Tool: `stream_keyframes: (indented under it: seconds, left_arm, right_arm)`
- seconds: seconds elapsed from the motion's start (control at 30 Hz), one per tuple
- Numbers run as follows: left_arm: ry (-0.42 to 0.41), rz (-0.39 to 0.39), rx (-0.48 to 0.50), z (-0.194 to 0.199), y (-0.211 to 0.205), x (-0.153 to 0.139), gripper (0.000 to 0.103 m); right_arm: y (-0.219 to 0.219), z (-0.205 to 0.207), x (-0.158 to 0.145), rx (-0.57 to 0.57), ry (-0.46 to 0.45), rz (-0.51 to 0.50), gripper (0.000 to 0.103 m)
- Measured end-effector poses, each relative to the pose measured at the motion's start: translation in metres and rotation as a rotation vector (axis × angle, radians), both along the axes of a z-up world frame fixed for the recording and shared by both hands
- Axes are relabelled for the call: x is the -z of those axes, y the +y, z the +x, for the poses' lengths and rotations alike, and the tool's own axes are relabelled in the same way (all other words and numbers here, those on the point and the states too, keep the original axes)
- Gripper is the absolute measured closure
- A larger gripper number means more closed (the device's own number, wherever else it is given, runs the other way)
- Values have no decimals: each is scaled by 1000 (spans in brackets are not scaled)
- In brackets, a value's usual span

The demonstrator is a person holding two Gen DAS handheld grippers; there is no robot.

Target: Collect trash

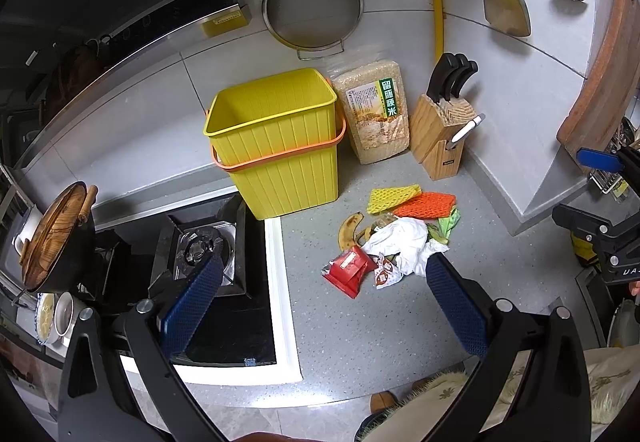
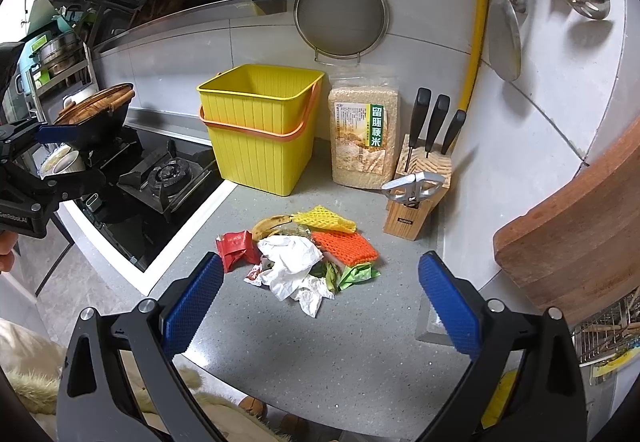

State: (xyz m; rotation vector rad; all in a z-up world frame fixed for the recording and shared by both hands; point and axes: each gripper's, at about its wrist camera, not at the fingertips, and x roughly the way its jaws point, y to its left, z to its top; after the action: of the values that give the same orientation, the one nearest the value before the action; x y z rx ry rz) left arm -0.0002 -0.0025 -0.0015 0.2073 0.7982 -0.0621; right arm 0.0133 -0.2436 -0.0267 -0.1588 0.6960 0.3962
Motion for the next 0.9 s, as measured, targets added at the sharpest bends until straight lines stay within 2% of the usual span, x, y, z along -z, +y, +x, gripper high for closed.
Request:
stream_keyframes:
  seconds: [0.47, 0.6, 0.7, 0.77, 0.9]
  left_arm:
    - [-20, 3, 13, 4, -2, 5, 4]
    - [6, 19, 34, 6, -4, 9, 4]
    - [-1, -16, 15, 8, 0, 7, 4]
    - [14, -60, -2, 11, 4, 5, 4]
    - [51, -93, -25, 17, 11, 7, 4]
  right_arm:
    - [4, 0, 1, 15, 6, -8, 8]
    - [2, 0, 2, 17, 9, -5, 8]
    - [3, 0, 3, 19, 14, -4, 8]
    - [3, 0, 3, 20, 17, -5, 8]
    - [2, 1, 5, 23, 22, -9, 8]
